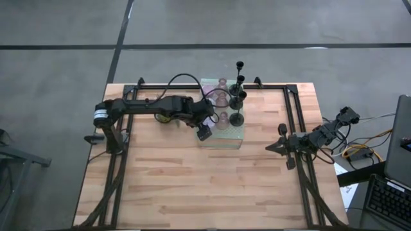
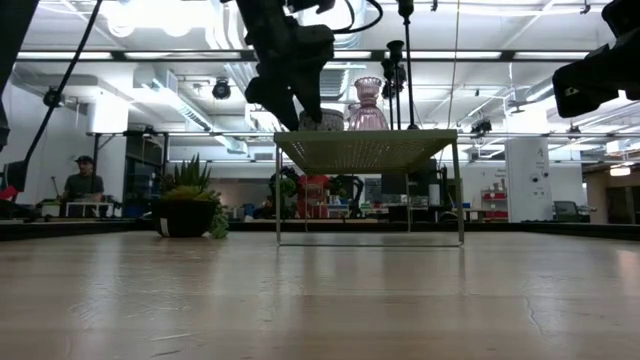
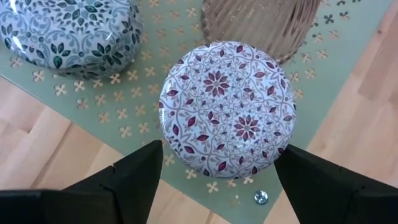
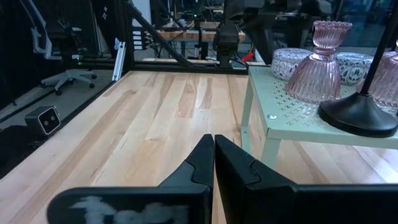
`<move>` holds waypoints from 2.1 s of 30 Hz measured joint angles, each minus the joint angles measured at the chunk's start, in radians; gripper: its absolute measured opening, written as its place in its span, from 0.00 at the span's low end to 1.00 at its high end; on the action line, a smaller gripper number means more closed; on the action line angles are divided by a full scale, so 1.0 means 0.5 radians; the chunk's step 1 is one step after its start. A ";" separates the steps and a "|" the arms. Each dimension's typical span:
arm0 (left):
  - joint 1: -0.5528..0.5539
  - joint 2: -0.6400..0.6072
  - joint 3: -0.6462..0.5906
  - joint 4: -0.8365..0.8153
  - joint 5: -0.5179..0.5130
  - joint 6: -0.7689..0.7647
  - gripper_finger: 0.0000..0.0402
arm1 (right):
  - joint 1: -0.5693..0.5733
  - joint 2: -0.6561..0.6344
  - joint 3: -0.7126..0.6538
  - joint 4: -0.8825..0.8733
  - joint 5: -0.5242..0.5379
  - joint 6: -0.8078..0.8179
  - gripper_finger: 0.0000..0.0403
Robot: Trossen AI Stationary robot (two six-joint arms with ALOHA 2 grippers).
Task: Pick & Place candle stick holders
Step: Put the red scented candle on the shelf, then return to Home Position
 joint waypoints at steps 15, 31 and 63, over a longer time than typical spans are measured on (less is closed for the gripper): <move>-0.065 -0.027 -0.015 -0.338 -0.016 0.045 0.76 | 0.000 -0.001 0.000 0.000 0.000 0.000 0.02; -0.600 -0.671 -1.059 0.530 -0.104 -0.146 0.70 | 0.000 -0.001 0.000 -0.001 0.000 0.001 0.02; -0.731 -2.368 -2.668 1.898 -0.392 0.570 0.05 | 0.001 -0.001 0.000 -0.001 0.000 -0.008 0.02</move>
